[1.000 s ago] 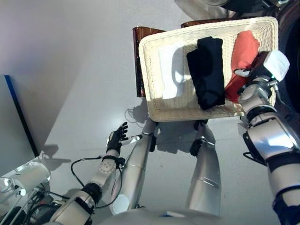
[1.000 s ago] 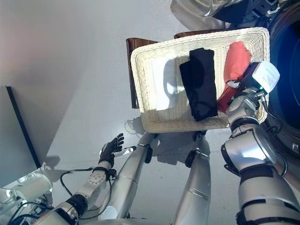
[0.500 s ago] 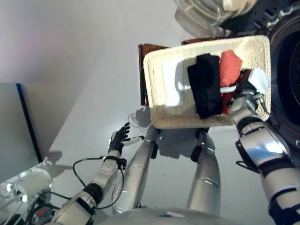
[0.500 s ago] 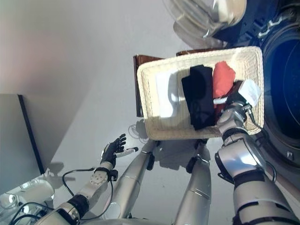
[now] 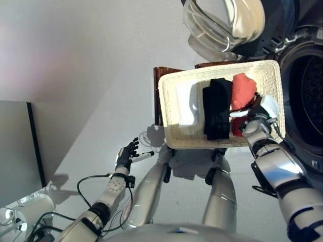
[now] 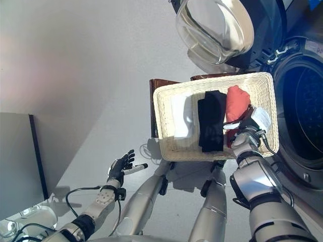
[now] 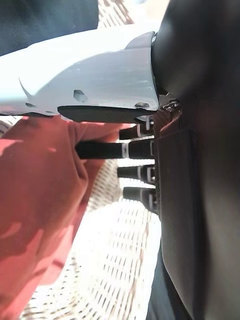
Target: Pick up the clothes and place them into the washing machine
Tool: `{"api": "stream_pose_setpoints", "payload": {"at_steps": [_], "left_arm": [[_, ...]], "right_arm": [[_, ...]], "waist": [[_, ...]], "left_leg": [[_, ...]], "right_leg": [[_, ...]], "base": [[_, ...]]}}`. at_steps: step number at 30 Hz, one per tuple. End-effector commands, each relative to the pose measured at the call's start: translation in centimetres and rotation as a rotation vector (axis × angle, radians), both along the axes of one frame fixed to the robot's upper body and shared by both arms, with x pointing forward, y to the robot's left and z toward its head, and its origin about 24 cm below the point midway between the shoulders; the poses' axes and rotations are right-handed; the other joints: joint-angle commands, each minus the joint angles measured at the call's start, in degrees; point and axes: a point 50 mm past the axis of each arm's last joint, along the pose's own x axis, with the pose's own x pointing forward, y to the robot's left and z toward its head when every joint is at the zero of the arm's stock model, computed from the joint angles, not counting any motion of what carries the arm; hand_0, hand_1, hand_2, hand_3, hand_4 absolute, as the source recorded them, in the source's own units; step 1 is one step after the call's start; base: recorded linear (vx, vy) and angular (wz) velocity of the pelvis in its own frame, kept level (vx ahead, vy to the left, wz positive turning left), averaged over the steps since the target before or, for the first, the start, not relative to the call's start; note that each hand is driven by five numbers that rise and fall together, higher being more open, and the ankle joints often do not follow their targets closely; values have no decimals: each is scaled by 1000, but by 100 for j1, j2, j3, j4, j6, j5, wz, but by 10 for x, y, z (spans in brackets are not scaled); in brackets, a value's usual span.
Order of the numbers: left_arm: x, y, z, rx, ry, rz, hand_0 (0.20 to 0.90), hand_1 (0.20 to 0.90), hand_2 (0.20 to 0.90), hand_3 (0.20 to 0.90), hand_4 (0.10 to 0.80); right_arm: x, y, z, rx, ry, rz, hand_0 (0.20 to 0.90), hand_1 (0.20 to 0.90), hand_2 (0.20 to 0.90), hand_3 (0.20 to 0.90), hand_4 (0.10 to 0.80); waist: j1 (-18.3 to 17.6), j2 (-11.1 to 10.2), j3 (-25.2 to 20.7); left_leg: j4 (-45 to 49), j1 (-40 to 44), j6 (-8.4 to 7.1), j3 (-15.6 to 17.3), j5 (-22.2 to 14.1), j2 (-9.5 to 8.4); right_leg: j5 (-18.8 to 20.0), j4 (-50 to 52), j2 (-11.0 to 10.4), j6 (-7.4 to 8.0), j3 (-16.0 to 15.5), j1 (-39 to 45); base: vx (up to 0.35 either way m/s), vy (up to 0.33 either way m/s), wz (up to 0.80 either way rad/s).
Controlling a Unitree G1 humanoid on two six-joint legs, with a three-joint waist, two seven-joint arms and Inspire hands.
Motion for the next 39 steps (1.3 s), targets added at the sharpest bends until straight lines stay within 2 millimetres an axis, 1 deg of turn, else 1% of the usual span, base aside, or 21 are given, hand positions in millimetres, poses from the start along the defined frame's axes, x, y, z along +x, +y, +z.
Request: {"api": "stream_pose_setpoints", "payload": {"at_steps": [1, 4, 7, 11, 14, 18, 19, 20, 27, 29, 34, 39], "left_arm": [[-9, 24, -6, 41, 27, 76, 900, 900, 900, 900, 800], [-8, 24, -6, 39, 26, 80, 900, 900, 900, 900, 800], [-4, 24, -1, 32, 0, 80, 900, 900, 900, 900, 800], [1, 21, 6, 16, -38, 64, 900, 900, 900, 900, 800], [6, 20, 11, 14, -64, 61, 900, 900, 900, 900, 800], [11, 20, 16, 5, -88, 69, 900, 900, 900, 900, 800], [13, 19, 16, 5, -90, 77, 900, 900, 900, 900, 800], [13, 19, 16, 6, -92, 81, 900, 900, 900, 900, 800], [13, 23, 15, 13, -88, 108, 900, 900, 900, 900, 800], [13, 25, 15, 19, -87, 116, 900, 900, 900, 900, 800], [13, 25, 15, 21, -91, 116, 900, 900, 900, 900, 800], [11, 27, 12, 22, -76, 125, 900, 900, 900, 900, 800]], "right_arm": [[8, -2, 18, -10, -82, 10, 900, 900, 900, 900, 800], [9, -3, 23, -15, -94, 8, 900, 900, 900, 900, 800], [17, -9, 50, -53, -157, -6, 900, 900, 900, 900, 800], [24, -11, 73, -111, -203, -4, 900, 900, 900, 900, 800], [28, -9, 86, -157, -219, 6, 900, 900, 900, 900, 800], [32, -4, 91, -185, -223, 30, 900, 900, 900, 900, 800], [33, 0, 91, -192, -223, 43, 420, 420, 420, 420, 457], [34, 1, 91, -193, -226, 48, 200, 200, 200, 200, 300], [37, 12, 86, -183, -224, 79, 200, 200, 200, 200, 300], [38, 14, 87, -180, -232, 83, 200, 200, 200, 200, 300], [39, 14, 86, -177, -235, 88, 200, 200, 200, 200, 300], [35, 12, 77, -165, -209, 81, 200, 200, 200, 200, 300]], "waist": [[51, 42, 99], [42, 67, 136], [40, 159, 280], [-1, 209, 388], [-13, 223, 460], [-56, 217, 543], [-85, 192, 585], [-94, 184, 596], [-140, 160, 602], [-152, 147, 583], [-169, 112, 538], [-203, 87, 478]], "left_leg": [[247, -485, -436, 111, -294, 44], [268, -572, -441, 116, -294, 62], [380, -852, -448, 145, -299, 74], [508, -1112, -437, 213, -317, 82], [521, -1269, -429, 241, -314, 93], [553, -1388, -428, 249, -314, 107], [618, -1468, -422, 272, -328, 101], [631, -1494, -422, 276, -331, 96], [642, -1555, -419, 276, -331, 82], [633, -1538, -416, 275, -337, 79], [579, -1461, -421, 293, -328, 79], [522, -1293, -429, 316, -333, 75]], "right_leg": [[-617, 44, 56, -20, -6, 346], [-659, 134, 69, -34, 23, 226], [-696, 308, 85, -54, 82, -108], [-709, 465, 69, -74, 155, -409], [-699, 514, 80, -79, 201, -611], [-684, 553, 86, -79, 259, -749], [-686, 606, 95, -88, 276, -837], [-683, 616, 97, -90, 283, -865], [-654, 613, 106, -83, 294, -920], [-642, 584, 115, -81, 297, -903], [-615, 508, 130, -74, 307, -818], [-594, 431, 137, -67, 300, -662]], "base": [[0, 0, 0], [0, 0, 0], [-27, 2, 7], [-6, 18, -1], [-4, 26, -4], [-16, 17, -5], [-19, 15, -4], [-25, 13, -3], [-1, 1, 0], [0, 0, 0], [0, 0, 0], [6, -2, -3]]}}
